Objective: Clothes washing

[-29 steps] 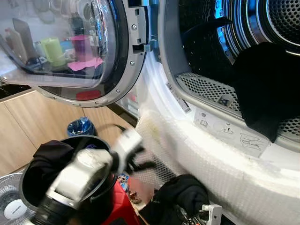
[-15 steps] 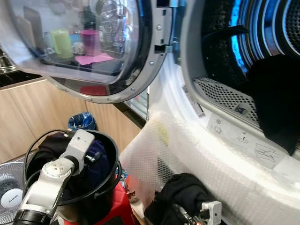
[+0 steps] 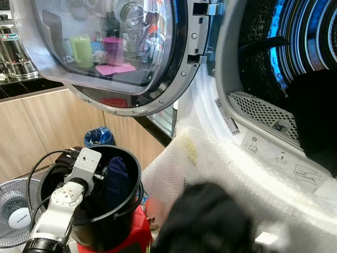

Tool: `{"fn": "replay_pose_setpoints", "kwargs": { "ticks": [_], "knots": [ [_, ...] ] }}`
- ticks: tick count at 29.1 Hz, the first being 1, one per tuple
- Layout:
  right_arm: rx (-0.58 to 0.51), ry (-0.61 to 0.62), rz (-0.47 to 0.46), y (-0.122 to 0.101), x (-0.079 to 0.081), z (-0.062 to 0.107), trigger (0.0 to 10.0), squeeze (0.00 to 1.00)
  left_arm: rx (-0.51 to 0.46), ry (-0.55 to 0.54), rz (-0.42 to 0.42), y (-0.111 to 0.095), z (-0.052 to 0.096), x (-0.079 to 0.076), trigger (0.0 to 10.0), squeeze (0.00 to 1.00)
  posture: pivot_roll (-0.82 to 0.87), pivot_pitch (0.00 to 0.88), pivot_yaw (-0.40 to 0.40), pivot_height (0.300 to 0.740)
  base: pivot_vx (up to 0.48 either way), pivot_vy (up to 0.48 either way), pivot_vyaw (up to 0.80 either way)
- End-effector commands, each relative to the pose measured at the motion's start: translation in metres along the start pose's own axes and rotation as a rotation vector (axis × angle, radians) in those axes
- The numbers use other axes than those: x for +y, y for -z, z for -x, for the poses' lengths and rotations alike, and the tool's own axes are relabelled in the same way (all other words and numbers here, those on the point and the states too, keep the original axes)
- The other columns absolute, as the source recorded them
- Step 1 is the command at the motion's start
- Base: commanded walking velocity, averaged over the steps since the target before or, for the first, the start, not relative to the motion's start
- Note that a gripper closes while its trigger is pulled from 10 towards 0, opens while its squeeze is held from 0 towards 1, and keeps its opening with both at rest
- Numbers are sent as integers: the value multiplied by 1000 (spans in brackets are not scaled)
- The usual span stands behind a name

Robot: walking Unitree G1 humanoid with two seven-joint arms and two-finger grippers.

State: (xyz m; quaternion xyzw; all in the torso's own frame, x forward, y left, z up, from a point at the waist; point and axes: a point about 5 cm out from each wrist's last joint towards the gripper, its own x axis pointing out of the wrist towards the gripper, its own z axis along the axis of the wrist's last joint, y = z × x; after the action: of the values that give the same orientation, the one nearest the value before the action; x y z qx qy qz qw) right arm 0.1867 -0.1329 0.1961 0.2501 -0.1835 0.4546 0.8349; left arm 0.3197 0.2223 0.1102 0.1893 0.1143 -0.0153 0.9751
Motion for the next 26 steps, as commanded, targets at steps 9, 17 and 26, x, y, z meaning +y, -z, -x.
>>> {"fn": "replay_pose_setpoints", "kwargs": {
  "ticks": [9, 17, 26],
  "knots": [
    [-350, -193, 165, -126, 17, -40, 0, 0, 28, -4, -4, 14, 2, -7, 10000, 0, 267, 30, -66, 740, 0, 0, 0],
    [-405, -188, 291, -193, -5, -76, 0, 0, 36, 17, 1, 16, -1, -17, 10000, 0, 225, 25, -71, 740, 0, 0, 0],
    [-286, 161, 341, -233, -89, -153, 0, 0, 44, 61, 3, 17, -3, -31, 10000, 0, 190, 28, -74, 740, 0, 0, 0]
  ]
}}
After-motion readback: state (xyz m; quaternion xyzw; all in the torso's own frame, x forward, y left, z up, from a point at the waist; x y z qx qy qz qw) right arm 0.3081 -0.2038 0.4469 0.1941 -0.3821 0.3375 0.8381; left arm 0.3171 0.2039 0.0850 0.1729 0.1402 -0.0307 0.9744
